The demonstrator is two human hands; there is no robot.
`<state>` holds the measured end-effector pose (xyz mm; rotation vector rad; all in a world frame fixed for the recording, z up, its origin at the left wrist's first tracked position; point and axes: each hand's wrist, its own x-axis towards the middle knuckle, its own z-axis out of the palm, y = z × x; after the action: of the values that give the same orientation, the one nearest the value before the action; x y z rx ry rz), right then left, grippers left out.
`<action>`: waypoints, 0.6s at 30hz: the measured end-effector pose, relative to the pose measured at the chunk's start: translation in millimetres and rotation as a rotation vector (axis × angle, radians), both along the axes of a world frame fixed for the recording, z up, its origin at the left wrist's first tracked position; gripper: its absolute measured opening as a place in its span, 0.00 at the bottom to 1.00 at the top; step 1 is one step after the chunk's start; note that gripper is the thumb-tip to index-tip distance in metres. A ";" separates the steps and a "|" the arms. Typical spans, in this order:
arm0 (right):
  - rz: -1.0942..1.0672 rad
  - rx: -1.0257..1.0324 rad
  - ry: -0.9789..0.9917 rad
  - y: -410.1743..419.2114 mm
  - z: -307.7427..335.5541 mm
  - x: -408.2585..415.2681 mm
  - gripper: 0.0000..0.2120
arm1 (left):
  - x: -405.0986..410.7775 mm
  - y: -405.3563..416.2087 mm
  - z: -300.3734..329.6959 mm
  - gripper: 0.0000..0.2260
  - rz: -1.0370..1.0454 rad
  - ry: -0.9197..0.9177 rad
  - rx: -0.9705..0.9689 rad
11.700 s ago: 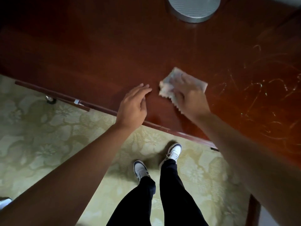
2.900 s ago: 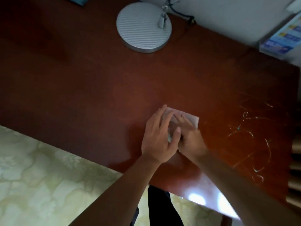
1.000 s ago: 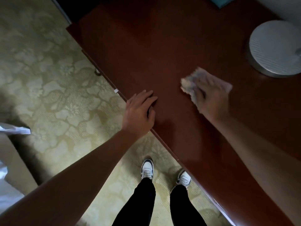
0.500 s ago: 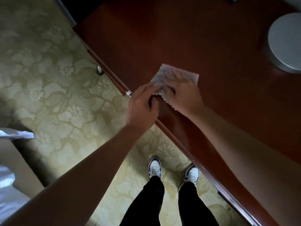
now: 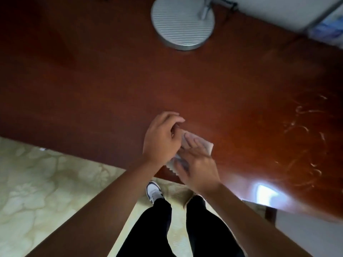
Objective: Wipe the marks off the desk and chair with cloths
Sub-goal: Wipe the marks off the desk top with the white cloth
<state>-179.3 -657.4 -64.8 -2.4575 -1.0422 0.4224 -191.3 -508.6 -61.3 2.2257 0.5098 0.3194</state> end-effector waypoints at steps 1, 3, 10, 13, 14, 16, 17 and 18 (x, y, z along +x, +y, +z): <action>-0.059 -0.011 -0.016 -9.7 0.6 5.5 0.19 | 6.4 -9.2 -0.1 0.10 -0.030 0.005 0.005; -0.176 -0.006 -0.075 -43.9 -3.2 6.9 0.19 | 24.0 -35.9 -3.1 0.10 -0.127 0.008 0.056; -0.562 -0.089 -0.211 -190.5 -11.6 7.2 0.19 | 55.4 -128.4 -19.2 0.11 -0.443 -0.073 0.218; -0.697 -0.086 -0.215 -186.8 -15.5 17.5 0.20 | 65.6 -162.9 -18.5 0.13 -0.508 0.008 0.268; -0.709 -0.076 -0.215 -176.1 -18.1 13.3 0.20 | 70.7 -172.5 -18.4 0.14 -0.512 0.022 0.281; -0.664 -0.027 -0.217 -154.3 -23.0 0.7 0.19 | 79.8 -184.9 -18.4 0.16 -0.524 0.039 0.313; -0.626 0.006 -0.220 -149.6 -23.7 -3.3 0.19 | 84.6 -188.7 -19.9 0.17 -0.541 0.044 0.338; -0.580 0.035 -0.226 -152.4 -24.2 -2.1 0.18 | 89.3 -191.0 -21.6 0.18 -0.557 0.049 0.367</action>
<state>-181.5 -809.8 -88.9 -2.6637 -0.3640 -0.0616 -102.0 -699.6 -83.0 2.6206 -0.1719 0.0643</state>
